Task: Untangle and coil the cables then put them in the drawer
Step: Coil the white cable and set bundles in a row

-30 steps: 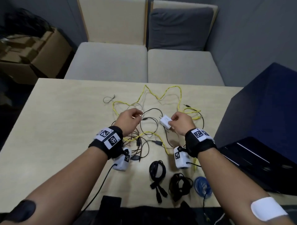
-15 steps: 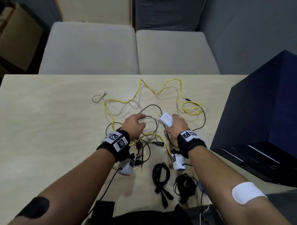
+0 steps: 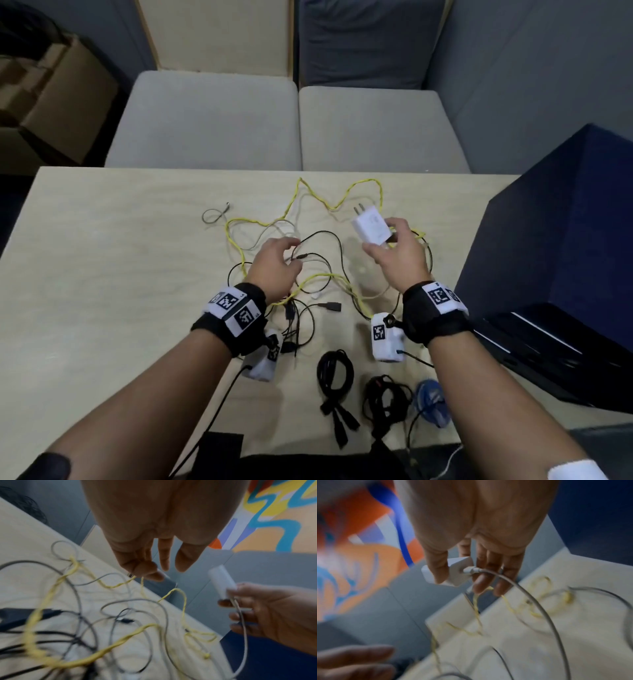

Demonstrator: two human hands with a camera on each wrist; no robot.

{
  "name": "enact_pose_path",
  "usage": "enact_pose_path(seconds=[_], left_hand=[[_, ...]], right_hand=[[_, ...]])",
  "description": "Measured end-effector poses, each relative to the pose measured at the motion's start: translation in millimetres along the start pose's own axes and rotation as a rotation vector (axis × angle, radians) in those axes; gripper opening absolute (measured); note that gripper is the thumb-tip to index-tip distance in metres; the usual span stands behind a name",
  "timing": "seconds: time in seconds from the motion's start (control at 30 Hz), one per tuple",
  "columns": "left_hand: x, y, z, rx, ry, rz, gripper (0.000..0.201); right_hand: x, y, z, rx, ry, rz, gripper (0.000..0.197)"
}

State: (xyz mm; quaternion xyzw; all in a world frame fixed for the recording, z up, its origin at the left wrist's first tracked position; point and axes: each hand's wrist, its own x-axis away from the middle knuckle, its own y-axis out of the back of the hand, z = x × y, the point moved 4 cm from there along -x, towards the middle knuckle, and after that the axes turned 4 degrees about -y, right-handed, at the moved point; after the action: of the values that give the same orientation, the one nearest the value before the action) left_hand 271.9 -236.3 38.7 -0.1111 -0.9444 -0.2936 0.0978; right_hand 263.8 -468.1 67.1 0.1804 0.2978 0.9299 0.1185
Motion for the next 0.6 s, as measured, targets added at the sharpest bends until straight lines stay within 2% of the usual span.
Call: enact_pose_path(seconds=[0.13, 0.2, 0.3, 0.43, 0.47, 0.53, 0.6], left_hand=[[27.4, 3.9, -50.7, 0.274, -0.14, -0.002, 0.022], [44.4, 4.5, -80.4, 0.41, -0.207, 0.018, 0.024], [68.2, 11.1, -122.0, 0.557, -0.317, 0.049, 0.047], [98.5, 24.4, -160.4, 0.754, -0.4, 0.025, 0.071], [105.8, 28.6, -165.7, 0.797, -0.399, -0.019, 0.07], [117.8, 36.8, -168.7, 0.873, -0.39, -0.129, 0.055], [128.7, 42.4, -165.7, 0.951, -0.385, -0.191, 0.046]], right_hand=[[37.7, 42.8, 51.4, -0.175, 0.25, -0.032, 0.048], [56.7, 60.7, 74.1, -0.226, 0.387, -0.042, 0.048], [81.0, 78.9, 99.6, -0.263, 0.568, -0.064, 0.051], [109.8, 85.9, 120.3, -0.11, 0.825, -0.07, 0.053], [117.6, 85.4, 122.6, -0.099, 0.863, -0.058, 0.055], [128.3, 82.4, 122.9, -0.145, 0.865, 0.002, 0.061], [129.1, 77.0, 115.6, -0.202, 0.753, 0.08, 0.061]])
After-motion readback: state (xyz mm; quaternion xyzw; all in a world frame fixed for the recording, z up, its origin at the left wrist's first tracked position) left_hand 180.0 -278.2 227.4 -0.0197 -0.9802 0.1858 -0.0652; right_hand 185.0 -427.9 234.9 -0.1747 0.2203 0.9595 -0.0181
